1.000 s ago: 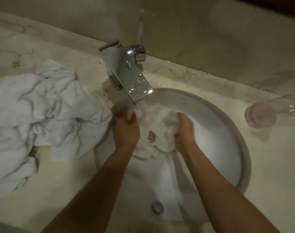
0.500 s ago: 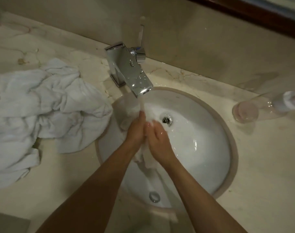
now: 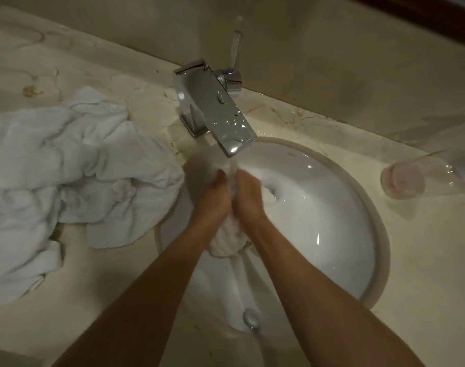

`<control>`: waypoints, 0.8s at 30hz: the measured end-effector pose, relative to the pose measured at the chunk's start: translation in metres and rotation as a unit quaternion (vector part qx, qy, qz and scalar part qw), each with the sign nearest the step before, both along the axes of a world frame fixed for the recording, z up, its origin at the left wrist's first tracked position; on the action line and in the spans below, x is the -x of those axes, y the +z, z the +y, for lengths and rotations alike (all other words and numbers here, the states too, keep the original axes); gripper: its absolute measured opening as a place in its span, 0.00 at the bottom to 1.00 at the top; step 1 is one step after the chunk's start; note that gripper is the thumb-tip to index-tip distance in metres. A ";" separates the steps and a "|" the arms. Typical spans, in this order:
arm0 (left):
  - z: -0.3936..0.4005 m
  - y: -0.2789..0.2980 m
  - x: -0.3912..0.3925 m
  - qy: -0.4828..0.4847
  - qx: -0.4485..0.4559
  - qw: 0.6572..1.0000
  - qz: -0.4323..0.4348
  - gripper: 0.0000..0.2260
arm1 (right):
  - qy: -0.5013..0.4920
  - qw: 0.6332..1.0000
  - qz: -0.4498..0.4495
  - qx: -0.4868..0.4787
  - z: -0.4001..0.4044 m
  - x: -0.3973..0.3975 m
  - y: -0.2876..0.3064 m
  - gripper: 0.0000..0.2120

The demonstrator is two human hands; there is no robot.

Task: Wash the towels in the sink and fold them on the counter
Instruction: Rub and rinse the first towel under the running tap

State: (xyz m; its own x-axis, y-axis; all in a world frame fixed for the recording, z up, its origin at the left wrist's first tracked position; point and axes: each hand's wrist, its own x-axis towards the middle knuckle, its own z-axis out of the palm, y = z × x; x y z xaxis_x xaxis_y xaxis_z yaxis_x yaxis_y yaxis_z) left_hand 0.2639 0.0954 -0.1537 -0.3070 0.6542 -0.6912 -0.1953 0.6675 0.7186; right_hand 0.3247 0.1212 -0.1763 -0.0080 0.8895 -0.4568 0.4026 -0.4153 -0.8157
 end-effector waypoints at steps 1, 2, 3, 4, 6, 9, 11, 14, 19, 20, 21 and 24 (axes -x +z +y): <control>0.010 -0.001 0.010 0.028 0.003 0.999 -0.042 0.19 | 0.021 0.999 0.010 -0.022 -0.012 0.007 0.006 0.16; 0.015 -0.001 0.013 0.023 0.002 0.998 -0.061 0.17 | 0.028 0.998 0.038 -0.049 -0.023 0.010 0.013 0.18; 0.012 0.007 0.013 -0.006 -0.004 0.998 -0.056 0.16 | 0.021 0.996 0.047 -0.068 -0.024 0.009 0.014 0.18; 0.005 0.012 0.009 -0.062 -0.014 0.998 -0.023 0.16 | 0.007 0.995 0.042 -0.086 -0.016 0.005 0.013 0.17; -0.010 0.013 -0.003 -0.146 -0.041 0.987 0.058 0.16 | -0.049 0.997 0.041 -0.035 0.015 -0.006 0.003 0.12; 0.011 0.002 -0.007 -0.153 0.015 0.981 0.115 0.19 | -0.107 0.992 0.057 0.044 0.030 -0.002 0.003 0.12; 0.030 -0.009 0.004 -0.116 0.019 0.984 0.135 0.18 | -0.100 0.995 0.010 0.004 0.007 0.009 0.014 0.14; 0.018 0.004 0.003 -0.227 -0.019 0.956 0.186 0.16 | -0.159 0.987 0.036 0.001 -0.005 0.005 0.020 0.14; -0.064 0.013 0.004 -0.139 -0.043 0.964 0.222 0.14 | -0.300 0.856 0.342 0.245 0.007 -0.066 0.009 0.11; -0.069 0.004 0.011 -0.049 -0.010 0.985 0.165 0.12 | -0.302 0.823 0.403 0.263 -0.007 -0.079 0.007 0.13; -0.071 -0.001 0.018 0.049 0.033 0.997 0.042 0.13 | -0.292 0.799 0.444 0.281 -0.021 -0.089 0.005 0.17; -0.061 -0.007 0.022 0.170 0.081 0.951 -0.246 0.15 | -0.222 0.799 0.468 0.305 -0.059 -0.089 0.005 0.27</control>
State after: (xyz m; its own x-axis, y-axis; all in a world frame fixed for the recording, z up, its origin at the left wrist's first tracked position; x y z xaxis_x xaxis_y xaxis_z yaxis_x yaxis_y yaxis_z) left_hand 0.2419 0.0346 -0.1609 -0.0964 0.4480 -0.8888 -0.7054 0.5992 0.3785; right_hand 0.4137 0.0618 -0.1717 -0.3453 0.5132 -0.7857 -0.5627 -0.7832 -0.2643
